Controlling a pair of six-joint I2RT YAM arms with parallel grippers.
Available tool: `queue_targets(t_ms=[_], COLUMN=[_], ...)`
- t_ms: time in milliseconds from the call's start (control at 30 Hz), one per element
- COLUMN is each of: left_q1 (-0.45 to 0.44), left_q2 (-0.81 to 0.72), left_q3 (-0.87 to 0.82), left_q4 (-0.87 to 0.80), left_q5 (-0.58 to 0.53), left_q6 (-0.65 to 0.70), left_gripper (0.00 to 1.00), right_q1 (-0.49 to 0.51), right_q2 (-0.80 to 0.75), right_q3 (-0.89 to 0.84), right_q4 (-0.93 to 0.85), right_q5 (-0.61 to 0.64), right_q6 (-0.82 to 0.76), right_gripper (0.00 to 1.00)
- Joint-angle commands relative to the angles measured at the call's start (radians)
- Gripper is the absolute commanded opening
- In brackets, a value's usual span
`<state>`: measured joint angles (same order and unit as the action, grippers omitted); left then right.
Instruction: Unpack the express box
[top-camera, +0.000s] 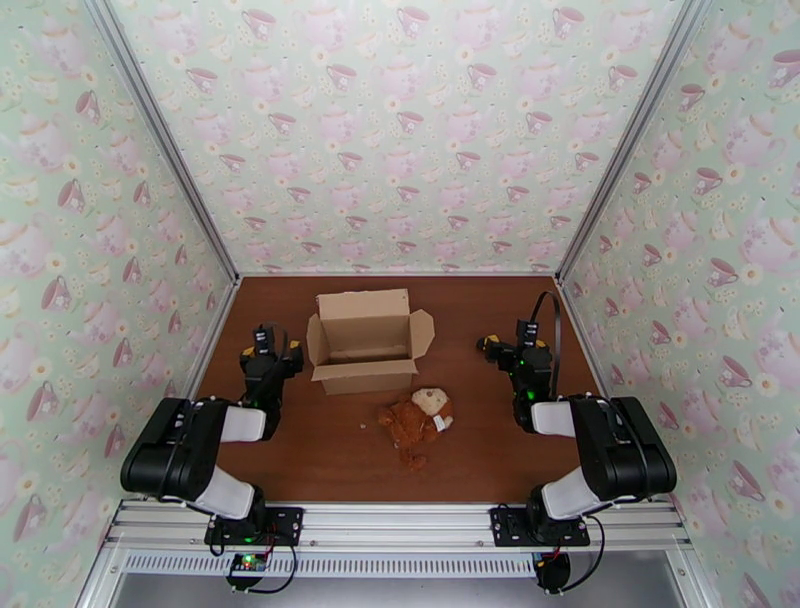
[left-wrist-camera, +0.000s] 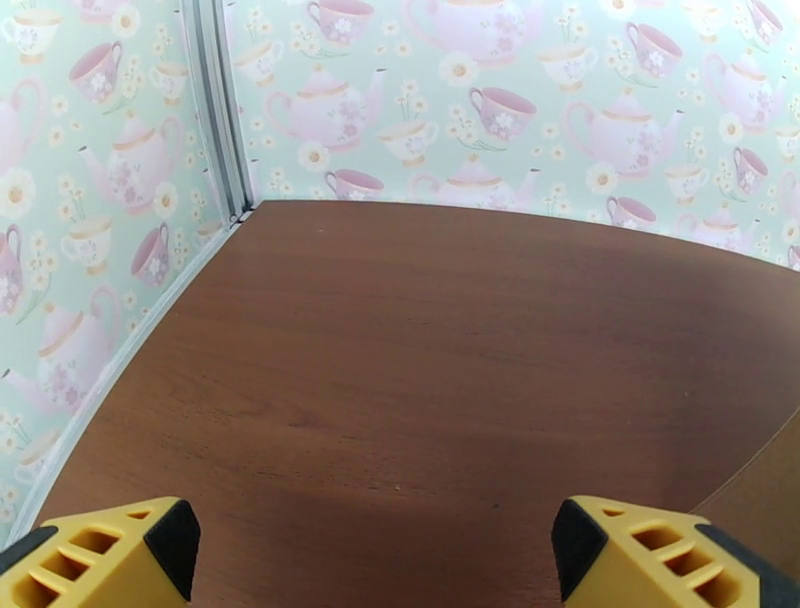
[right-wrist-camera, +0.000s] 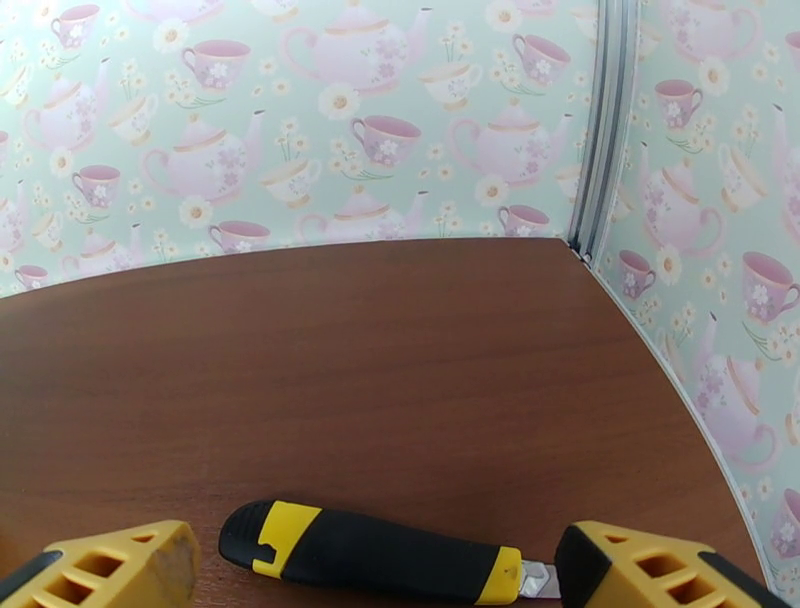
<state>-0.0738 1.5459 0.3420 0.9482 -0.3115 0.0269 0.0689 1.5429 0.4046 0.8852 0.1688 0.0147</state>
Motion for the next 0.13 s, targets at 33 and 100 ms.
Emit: queue_targets(t_ms=[33, 100], left_q1=[-0.001, -0.001], left_q2=[0.014, 0.014], left_q3=[0.010, 0.011], left_q4=[0.027, 0.027], left_q5=[-0.021, -0.021], left_q6=[0.011, 0.011], left_gripper=[1.00, 1.00], right_q1=[0.000, 0.000], right_q2=[0.007, 0.008], right_q3=[-0.011, -0.010], right_q4=[0.018, 0.017], right_q5=[-0.021, -0.022], right_q6=[0.010, 0.010], right_gripper=[1.00, 1.00])
